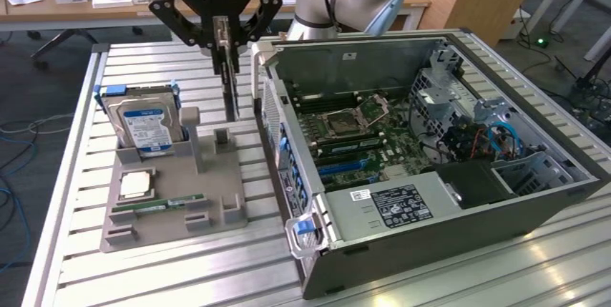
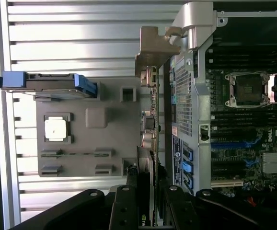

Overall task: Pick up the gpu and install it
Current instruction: 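Pick up the gpu and move the gpu toward the slot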

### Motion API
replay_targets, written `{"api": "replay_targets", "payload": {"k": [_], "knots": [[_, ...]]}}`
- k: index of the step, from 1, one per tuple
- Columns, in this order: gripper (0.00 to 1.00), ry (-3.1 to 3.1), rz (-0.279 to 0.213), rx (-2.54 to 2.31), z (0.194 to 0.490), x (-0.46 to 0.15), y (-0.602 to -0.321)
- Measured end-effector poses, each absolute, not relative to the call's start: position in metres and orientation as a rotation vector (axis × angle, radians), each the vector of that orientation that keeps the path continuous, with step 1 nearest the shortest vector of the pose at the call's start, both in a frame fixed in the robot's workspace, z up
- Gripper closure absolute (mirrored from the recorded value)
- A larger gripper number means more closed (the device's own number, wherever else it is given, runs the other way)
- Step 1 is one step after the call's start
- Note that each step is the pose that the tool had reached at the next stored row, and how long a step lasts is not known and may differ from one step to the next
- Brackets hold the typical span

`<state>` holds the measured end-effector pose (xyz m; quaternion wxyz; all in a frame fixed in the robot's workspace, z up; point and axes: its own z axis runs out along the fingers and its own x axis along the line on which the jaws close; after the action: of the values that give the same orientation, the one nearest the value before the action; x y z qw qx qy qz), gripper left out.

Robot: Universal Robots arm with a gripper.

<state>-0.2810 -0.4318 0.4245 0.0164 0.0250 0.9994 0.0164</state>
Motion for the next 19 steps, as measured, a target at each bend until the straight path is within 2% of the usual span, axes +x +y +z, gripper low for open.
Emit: {"api": "replay_targets", "payload": {"k": [19], "knots": [[0.74, 3.107, 0.051, 0.078, 0.425, -0.209, -0.428]]}}
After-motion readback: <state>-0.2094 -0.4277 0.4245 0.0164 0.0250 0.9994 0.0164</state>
